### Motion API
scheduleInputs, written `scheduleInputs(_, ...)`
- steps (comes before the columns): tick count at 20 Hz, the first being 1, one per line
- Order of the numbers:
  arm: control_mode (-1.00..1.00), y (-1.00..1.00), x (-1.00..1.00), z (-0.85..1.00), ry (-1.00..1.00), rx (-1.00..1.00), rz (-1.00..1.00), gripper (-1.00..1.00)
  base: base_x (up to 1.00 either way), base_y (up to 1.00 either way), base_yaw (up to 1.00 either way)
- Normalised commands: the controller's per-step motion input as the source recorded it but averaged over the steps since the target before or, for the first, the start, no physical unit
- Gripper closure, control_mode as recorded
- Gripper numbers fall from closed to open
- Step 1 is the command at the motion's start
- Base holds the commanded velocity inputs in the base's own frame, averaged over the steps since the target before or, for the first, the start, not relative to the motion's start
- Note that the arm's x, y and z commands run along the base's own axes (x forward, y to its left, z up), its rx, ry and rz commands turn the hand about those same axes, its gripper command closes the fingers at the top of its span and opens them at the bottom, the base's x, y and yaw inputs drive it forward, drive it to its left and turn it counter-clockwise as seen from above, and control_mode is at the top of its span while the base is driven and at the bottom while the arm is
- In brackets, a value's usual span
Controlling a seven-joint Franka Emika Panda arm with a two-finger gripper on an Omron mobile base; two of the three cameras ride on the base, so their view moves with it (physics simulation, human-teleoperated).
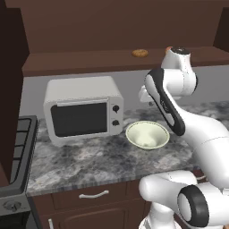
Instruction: Pick the peach from the cabinet and place it in the bowl. Then pick the bowl and place it in the sink. Then turn on the sink facuet.
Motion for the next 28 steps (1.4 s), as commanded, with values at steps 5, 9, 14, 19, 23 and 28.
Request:
scheduleInputs(5, -1.00, 0.00, -0.17, 0.00, -0.08, 0.00, -0.06, -1.00, 0.00, 0.00, 0.00)
scheduleInputs(9, -1.00, -0.24, -0.37, 0.34, -0.21, 0.00, -0.19, -1.00, 0.00, 0.00, 0.00)
scheduleInputs(14, -1.00, -0.47, 0.00, 0.73, -0.21, 0.00, -0.28, -1.00, 0.00, 0.00, 0.00)
scheduleInputs(19, -1.00, -0.71, 0.21, 0.71, -0.07, 0.00, -0.31, -1.00, 0.00, 0.00, 0.00)
scheduleInputs(23, -1.00, -0.86, 0.32, 0.48, -0.01, 0.01, -0.25, -1.00, 0.00, 0.00, 0.00)
scheduleInputs(28, -1.00, -0.62, 0.62, 0.21, 0.00, 0.00, -0.12, -1.00, 0.00, 0.00, 0.00)
